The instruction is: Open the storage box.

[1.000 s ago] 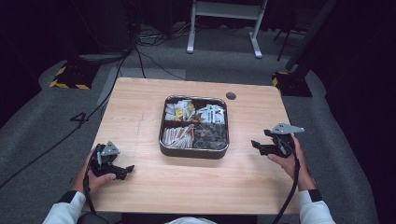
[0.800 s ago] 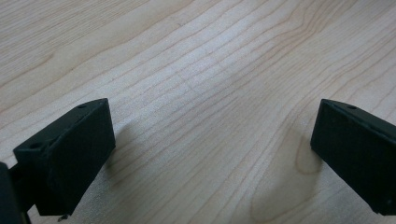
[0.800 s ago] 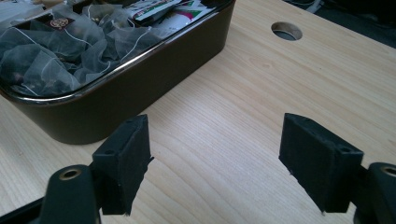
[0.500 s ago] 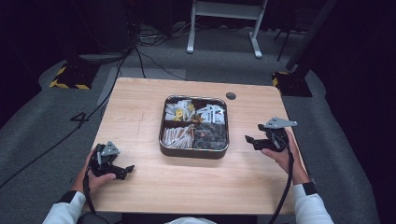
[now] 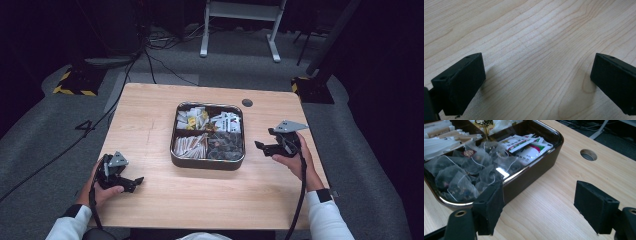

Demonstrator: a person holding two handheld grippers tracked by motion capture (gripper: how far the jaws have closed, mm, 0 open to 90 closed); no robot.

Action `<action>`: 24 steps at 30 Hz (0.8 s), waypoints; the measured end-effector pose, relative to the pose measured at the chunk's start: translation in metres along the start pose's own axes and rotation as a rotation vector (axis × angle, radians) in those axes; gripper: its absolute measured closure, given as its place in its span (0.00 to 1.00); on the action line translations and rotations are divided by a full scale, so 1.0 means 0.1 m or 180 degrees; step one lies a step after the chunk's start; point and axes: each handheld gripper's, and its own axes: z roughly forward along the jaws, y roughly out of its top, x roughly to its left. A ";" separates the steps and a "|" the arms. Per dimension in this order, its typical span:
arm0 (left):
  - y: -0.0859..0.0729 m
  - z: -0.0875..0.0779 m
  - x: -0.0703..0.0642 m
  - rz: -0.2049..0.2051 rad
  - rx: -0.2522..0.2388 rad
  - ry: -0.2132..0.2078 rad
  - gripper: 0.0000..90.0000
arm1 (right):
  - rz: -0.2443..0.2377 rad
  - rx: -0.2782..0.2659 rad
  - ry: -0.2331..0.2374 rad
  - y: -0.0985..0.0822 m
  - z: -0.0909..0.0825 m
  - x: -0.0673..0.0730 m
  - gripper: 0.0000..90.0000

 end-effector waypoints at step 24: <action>0.00 0.00 0.00 0.0004 -0.0003 0.0003 0.00 | -0.0158 -0.0134 0.0233 0.48 0.39 0.26 0.27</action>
